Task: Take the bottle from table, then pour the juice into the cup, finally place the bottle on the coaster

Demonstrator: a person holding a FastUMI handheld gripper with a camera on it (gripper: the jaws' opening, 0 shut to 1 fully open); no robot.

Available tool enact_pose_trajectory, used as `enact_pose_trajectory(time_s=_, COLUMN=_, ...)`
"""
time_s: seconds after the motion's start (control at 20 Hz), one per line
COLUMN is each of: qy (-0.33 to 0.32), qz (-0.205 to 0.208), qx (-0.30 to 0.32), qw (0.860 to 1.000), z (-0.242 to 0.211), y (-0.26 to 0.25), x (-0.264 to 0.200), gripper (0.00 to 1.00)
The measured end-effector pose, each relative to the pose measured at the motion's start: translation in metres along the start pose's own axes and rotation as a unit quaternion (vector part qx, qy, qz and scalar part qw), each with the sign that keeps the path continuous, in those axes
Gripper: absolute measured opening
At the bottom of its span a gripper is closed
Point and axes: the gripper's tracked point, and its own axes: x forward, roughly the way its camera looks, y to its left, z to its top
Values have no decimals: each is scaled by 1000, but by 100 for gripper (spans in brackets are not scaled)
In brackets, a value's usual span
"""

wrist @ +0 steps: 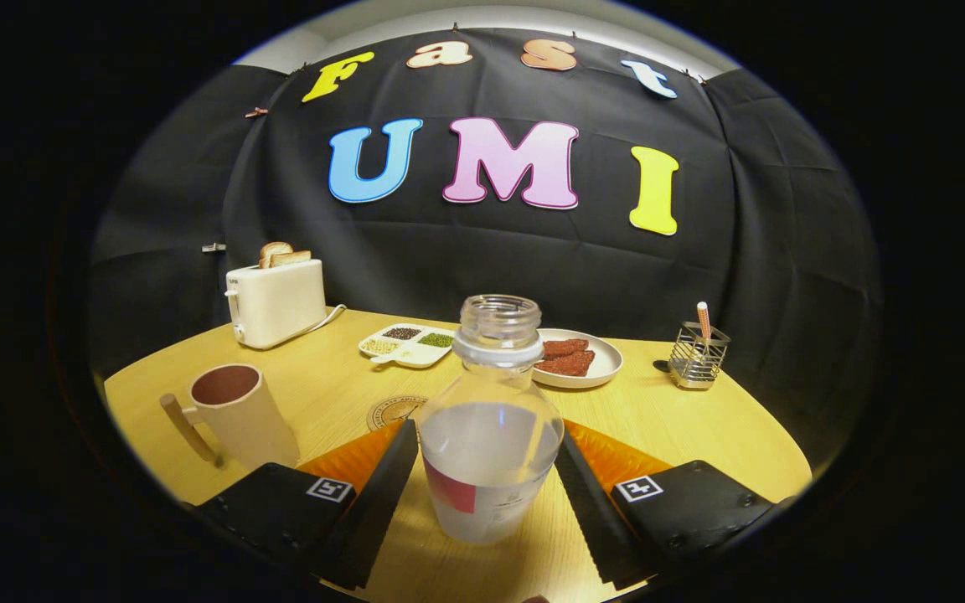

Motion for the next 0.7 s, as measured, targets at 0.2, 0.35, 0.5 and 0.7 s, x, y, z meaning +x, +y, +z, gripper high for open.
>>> enact_pose_trajectory(time_s=0.2, qy=10, qz=-1, qx=6, qw=1000, z=-6, y=-1, x=2, gripper=92)
enact_pose_trajectory(time_s=0.35, qy=4, qz=1, qx=7, qw=1000, z=-3, y=1, x=3, gripper=86)
enact_pose_trajectory(time_s=0.5, qy=5, qz=6, qx=-1, qw=1000, z=-2, y=4, x=1, gripper=79)
enact_pose_trajectory(time_s=0.7, qy=7, qz=27, qx=-35, qw=999, z=0, y=13, x=0, gripper=75)
